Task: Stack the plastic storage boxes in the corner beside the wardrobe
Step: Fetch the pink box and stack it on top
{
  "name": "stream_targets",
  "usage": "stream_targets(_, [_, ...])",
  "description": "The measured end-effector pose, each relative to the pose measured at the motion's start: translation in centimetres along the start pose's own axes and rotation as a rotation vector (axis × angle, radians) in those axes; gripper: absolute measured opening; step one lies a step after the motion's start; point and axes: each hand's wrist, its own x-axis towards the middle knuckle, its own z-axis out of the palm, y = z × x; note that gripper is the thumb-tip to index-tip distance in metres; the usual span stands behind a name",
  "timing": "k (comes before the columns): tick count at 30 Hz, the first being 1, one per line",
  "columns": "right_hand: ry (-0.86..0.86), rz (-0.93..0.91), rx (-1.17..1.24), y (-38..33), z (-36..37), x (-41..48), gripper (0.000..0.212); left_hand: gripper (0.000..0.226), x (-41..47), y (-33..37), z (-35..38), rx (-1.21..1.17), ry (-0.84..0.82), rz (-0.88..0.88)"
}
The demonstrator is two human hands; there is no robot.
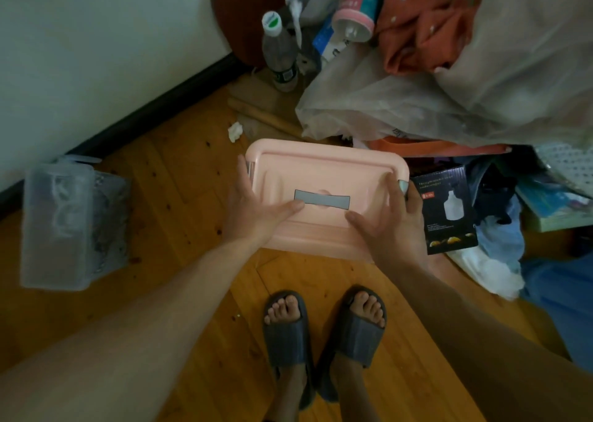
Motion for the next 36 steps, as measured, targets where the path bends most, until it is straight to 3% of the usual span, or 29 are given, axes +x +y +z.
stream_targets(19, [0.016, -0.195, -0.068, -12.0, -9.2, -5.9, 0.084, 0.124, -8.4, 3.8, -13.3, -0.169, 0.193, -0.032])
stream_targets(36, [-0.051, -0.340, -0.167, -22.7, -16.1, -14.1, 0.087, 0.128, -17.4, 3.5, -25.3, -0.259, 0.202, -0.084])
